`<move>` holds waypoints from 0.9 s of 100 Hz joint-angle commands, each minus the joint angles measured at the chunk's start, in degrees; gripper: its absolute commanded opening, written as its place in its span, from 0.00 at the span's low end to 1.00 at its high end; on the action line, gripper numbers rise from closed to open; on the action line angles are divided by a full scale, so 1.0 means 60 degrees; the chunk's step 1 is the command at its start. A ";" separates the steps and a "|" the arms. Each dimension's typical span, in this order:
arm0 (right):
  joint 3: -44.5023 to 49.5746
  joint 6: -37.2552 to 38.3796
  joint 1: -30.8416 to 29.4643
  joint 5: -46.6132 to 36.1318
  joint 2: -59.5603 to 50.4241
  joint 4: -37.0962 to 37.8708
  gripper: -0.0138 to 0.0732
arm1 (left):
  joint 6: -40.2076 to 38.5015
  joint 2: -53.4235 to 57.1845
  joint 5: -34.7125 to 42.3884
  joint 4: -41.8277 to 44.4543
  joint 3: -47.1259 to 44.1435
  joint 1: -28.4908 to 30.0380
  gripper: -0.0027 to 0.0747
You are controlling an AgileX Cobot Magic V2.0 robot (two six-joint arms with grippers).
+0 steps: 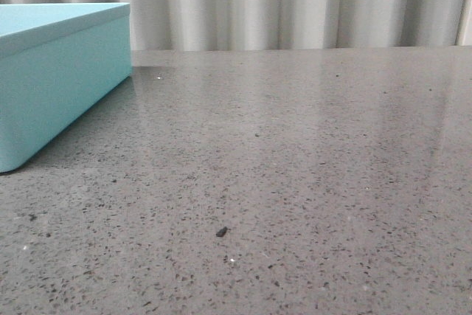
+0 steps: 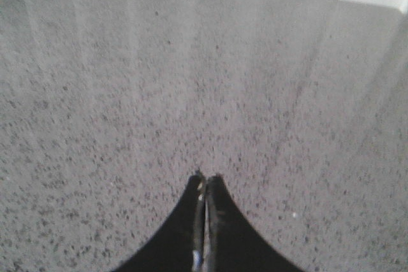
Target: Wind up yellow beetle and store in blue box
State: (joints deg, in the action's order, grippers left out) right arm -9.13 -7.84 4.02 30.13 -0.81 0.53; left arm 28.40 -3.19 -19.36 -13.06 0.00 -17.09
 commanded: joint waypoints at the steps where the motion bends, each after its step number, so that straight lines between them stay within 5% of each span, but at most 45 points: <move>1: -0.0017 -0.0038 -0.0085 -0.0839 -0.0058 -0.0013 0.08 | -0.0083 -0.0108 0.0345 -0.0137 -0.0241 -0.0012 0.01; 90: 0.1626 -0.0038 -0.0085 -0.1673 -0.0076 0.0159 0.08 | -0.0083 -0.0108 0.0345 -0.0137 -0.0241 -0.0012 0.01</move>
State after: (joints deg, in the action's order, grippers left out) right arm -0.15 -7.84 3.81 22.02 -0.81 0.90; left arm 28.40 -3.19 -19.36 -13.06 0.00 -17.09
